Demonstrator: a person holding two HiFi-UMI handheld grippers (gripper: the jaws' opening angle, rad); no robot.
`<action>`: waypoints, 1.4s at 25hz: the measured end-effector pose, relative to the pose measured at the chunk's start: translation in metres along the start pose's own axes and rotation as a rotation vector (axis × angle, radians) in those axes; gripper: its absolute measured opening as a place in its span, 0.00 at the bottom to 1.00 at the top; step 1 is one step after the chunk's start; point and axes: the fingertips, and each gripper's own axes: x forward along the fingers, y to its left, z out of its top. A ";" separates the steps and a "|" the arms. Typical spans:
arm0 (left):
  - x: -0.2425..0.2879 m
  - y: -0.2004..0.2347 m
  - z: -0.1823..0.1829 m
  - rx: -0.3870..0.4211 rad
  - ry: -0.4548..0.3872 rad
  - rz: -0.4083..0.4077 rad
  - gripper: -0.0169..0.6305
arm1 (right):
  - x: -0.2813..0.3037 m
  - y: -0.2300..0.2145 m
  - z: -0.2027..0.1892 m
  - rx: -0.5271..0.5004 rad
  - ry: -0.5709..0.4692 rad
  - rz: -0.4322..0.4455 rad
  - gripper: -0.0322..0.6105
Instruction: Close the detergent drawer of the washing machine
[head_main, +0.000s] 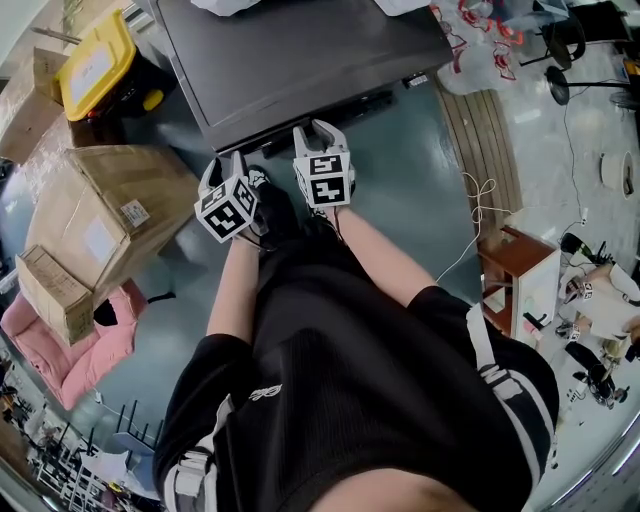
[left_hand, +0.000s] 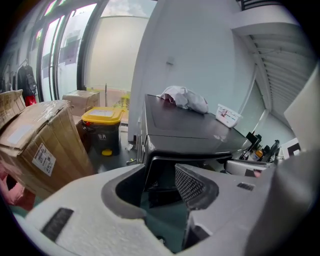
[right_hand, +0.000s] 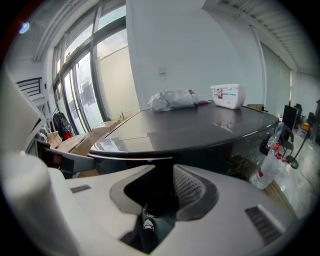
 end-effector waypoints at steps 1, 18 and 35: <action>0.002 0.001 0.002 -0.013 -0.008 -0.001 0.31 | 0.002 0.000 0.002 0.018 -0.001 -0.002 0.20; -0.005 -0.009 -0.024 0.004 0.036 -0.032 0.30 | -0.015 0.007 -0.020 -0.026 0.033 0.074 0.27; -0.066 -0.028 -0.134 0.032 0.146 -0.090 0.29 | -0.089 0.015 -0.119 -0.083 0.152 0.106 0.18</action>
